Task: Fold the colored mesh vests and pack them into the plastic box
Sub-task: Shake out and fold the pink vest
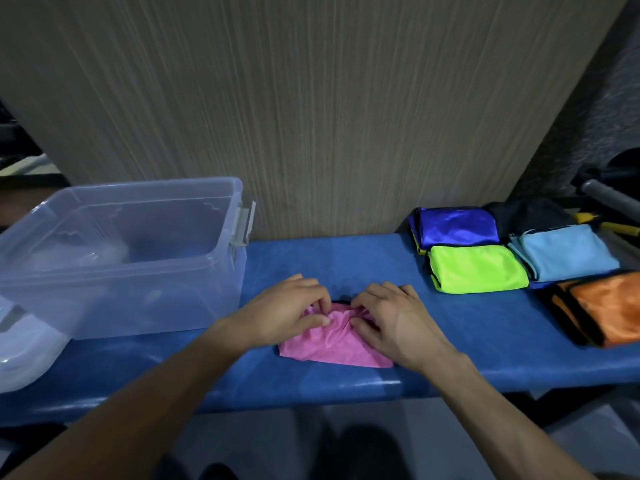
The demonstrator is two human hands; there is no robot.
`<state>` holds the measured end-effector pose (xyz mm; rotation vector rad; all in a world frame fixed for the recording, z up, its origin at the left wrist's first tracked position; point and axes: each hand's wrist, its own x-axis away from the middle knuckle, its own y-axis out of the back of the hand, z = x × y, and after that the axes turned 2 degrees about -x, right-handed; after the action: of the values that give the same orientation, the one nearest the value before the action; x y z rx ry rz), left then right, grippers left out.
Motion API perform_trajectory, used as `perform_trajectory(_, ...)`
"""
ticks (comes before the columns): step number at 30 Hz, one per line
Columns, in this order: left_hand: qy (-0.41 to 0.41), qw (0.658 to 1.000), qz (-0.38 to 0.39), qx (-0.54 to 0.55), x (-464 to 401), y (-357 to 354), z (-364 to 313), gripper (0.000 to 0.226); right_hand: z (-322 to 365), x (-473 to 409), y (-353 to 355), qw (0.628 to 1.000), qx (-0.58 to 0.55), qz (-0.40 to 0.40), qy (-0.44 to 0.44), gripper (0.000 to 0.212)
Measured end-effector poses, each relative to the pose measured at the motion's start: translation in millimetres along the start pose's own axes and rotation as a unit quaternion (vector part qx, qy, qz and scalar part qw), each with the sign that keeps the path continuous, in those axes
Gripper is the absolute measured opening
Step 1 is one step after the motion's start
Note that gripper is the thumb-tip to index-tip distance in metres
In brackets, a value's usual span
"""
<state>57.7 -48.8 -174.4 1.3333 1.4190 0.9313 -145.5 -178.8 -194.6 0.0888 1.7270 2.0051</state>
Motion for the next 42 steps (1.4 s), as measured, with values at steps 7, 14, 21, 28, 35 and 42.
perform_trajectory(7, 0.063, 0.991, -0.034, 0.117, -7, 1, 5, 0.012, 0, -3, -3, 1.000, -0.005, -0.007, 0.016, 0.016)
perform_trajectory(14, 0.110, 0.954, -0.005, 0.280, -13, -2, 14, 0.025, 1, -18, -2, 0.995, -0.092, 0.047, -0.016, 0.024)
perform_trajectory(21, 0.111, 0.944, 0.003, 0.309, -18, -12, 22, 0.019, 7, -49, -6, 0.939, -0.311, 0.133, -0.069, 0.022)
perform_trajectory(28, 0.113, 0.951, 0.008, 0.286, -12, -9, 29, 0.011, 0, -63, -14, 0.917, -0.352, 0.143, -0.120, 0.025)
perform_trajectory(35, 0.160, 0.892, 0.037, 0.420, -7, -3, 33, 0.010, 0, -57, -21, 0.929, -0.335, 0.103, -0.122, 0.028)
perform_trajectory(42, 0.195, 0.894, 0.032, 0.402, -6, -6, 35, 0.015, 4, -44, -21, 0.926, -0.354, 0.062, -0.115, 0.021)
